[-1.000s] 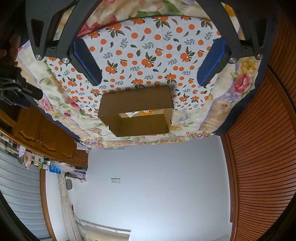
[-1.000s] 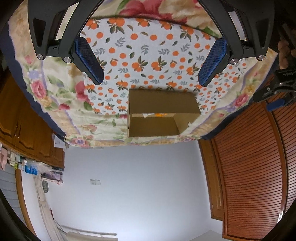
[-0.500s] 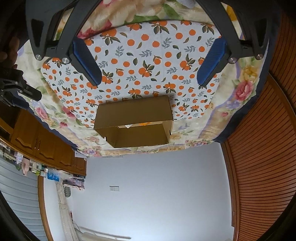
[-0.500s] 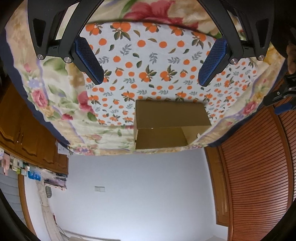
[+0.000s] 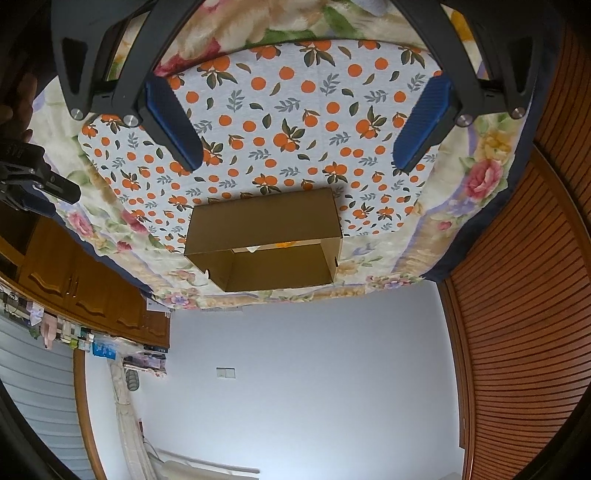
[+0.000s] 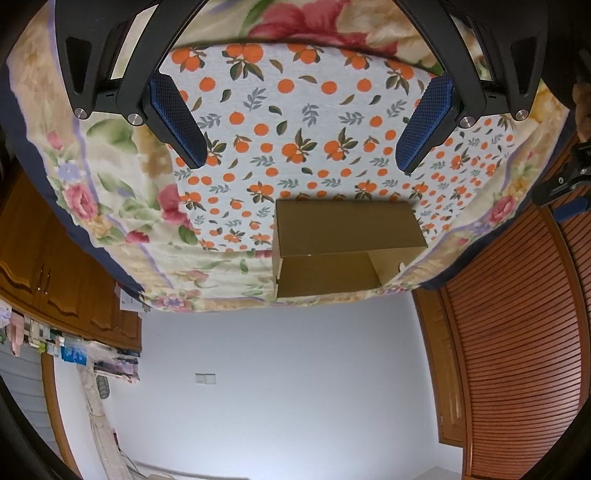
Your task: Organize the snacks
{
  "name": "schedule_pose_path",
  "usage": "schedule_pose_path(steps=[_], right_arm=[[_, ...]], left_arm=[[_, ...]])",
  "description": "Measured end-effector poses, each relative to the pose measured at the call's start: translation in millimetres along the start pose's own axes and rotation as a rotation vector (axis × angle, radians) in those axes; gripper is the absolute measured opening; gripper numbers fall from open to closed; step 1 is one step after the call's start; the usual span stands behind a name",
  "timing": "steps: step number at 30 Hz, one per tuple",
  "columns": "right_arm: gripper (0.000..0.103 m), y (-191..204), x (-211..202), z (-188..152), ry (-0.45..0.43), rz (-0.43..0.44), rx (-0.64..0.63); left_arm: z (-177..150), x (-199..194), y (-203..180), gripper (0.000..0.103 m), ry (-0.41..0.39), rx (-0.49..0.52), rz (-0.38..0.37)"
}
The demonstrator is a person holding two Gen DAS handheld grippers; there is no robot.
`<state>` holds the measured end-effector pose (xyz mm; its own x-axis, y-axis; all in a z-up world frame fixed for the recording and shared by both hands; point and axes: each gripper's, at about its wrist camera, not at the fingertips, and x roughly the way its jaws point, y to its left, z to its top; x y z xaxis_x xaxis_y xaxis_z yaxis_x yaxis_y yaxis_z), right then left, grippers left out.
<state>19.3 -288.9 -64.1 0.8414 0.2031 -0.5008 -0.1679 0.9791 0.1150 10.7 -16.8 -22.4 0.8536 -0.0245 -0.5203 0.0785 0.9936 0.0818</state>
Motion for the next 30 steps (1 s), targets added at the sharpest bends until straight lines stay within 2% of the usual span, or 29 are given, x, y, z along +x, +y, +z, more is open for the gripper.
schedule_pose_path(steps=[30], right_arm=[[0.103,-0.2,0.3,-0.3,-0.002,-0.002,0.001]], left_arm=[[1.9,0.1,3.1,0.103,-0.014,0.005,0.012]])
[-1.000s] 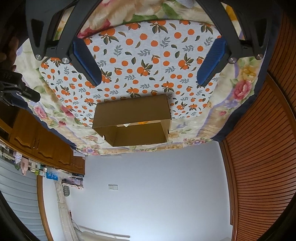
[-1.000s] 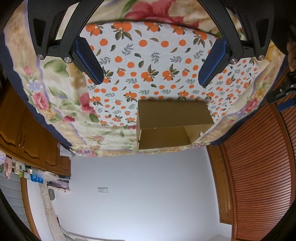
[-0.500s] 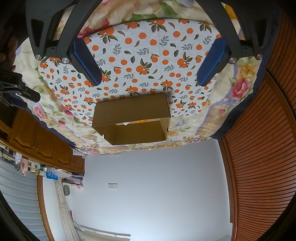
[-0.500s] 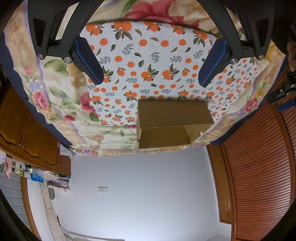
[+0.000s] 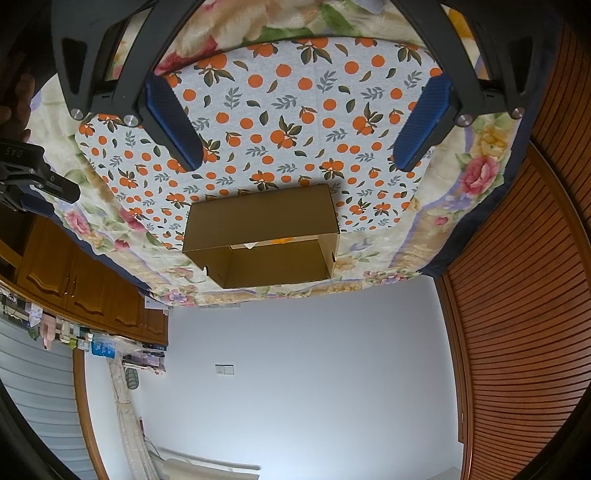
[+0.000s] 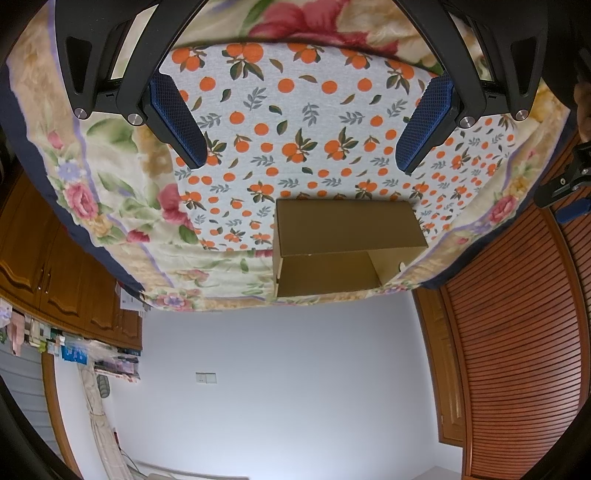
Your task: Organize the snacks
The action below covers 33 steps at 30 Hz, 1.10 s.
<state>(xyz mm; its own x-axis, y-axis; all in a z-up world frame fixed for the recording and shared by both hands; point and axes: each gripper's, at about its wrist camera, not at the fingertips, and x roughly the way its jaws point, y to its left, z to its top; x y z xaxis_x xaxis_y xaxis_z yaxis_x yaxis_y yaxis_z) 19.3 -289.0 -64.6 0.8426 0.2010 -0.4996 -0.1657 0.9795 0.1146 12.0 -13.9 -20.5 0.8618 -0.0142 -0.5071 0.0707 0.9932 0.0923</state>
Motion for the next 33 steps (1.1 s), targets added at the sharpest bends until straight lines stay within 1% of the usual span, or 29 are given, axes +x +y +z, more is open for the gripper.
schedule_pose_path(steps=[14,33], right_arm=[[0.103,-0.2,0.1,-0.2,0.001,0.000,0.000],[0.103,-0.7,1.1,-0.2,0.002,-0.002,0.001]], left_arm=[[0.9,-0.2,-1.7,0.103,-0.006,0.023,0.008],[0.5,-1.0,-2.6,0.103,-0.006,0.022,0.008]])
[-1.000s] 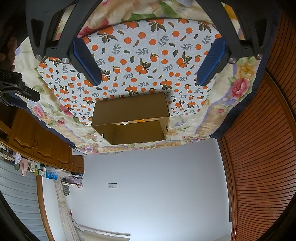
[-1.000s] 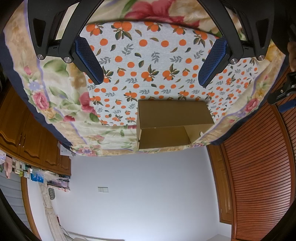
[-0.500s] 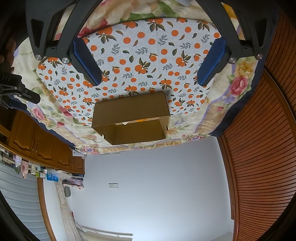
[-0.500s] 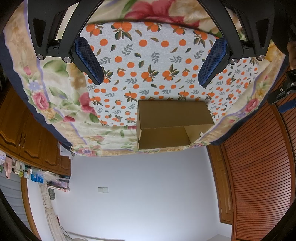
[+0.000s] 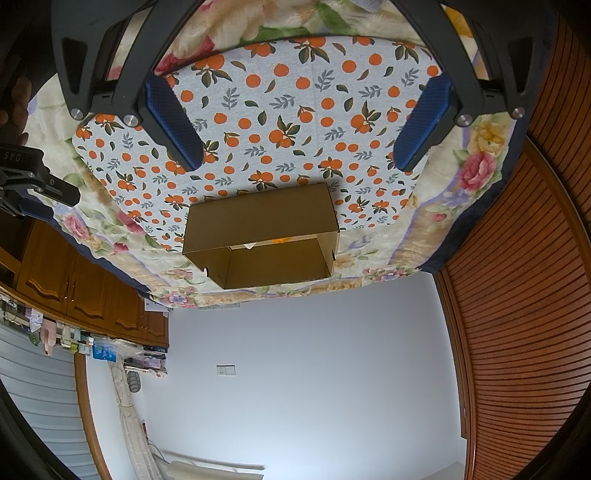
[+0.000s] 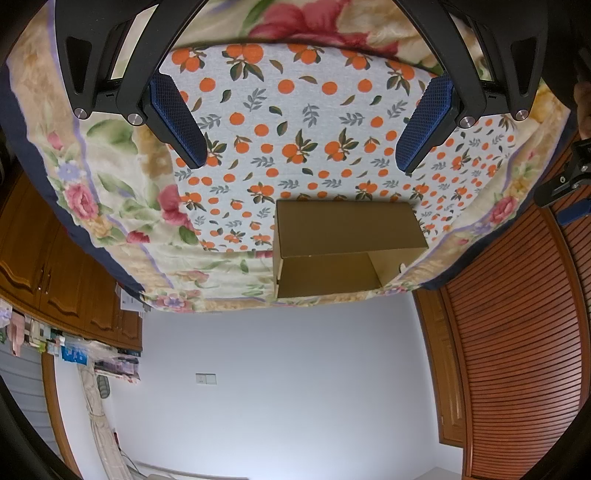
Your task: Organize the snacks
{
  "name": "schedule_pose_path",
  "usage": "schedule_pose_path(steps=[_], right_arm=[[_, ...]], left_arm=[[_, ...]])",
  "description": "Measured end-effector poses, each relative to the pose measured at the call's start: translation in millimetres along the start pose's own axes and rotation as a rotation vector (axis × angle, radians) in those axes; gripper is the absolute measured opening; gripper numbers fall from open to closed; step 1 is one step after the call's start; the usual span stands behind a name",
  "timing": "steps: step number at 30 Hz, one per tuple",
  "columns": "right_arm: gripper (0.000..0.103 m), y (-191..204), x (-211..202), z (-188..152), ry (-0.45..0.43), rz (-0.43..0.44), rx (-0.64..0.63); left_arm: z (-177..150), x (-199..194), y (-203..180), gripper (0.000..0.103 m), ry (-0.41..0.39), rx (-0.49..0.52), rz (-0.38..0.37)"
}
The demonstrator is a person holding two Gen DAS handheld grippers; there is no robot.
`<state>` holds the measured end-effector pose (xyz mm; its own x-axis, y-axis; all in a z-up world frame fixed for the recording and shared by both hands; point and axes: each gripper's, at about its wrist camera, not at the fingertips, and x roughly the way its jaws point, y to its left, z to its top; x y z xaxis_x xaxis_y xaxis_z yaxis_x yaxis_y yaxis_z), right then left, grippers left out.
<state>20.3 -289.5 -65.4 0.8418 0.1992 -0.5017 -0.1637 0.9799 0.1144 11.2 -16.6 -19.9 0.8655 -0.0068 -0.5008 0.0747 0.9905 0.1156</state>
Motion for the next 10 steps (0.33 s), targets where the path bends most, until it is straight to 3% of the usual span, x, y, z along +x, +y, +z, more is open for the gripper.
schedule_pose_path(steps=[10], right_arm=[[0.103,-0.1,0.0,-0.3,0.001,0.000,0.001]], left_arm=[[-0.4,0.8,0.7,0.103,0.001,-0.001,0.000]])
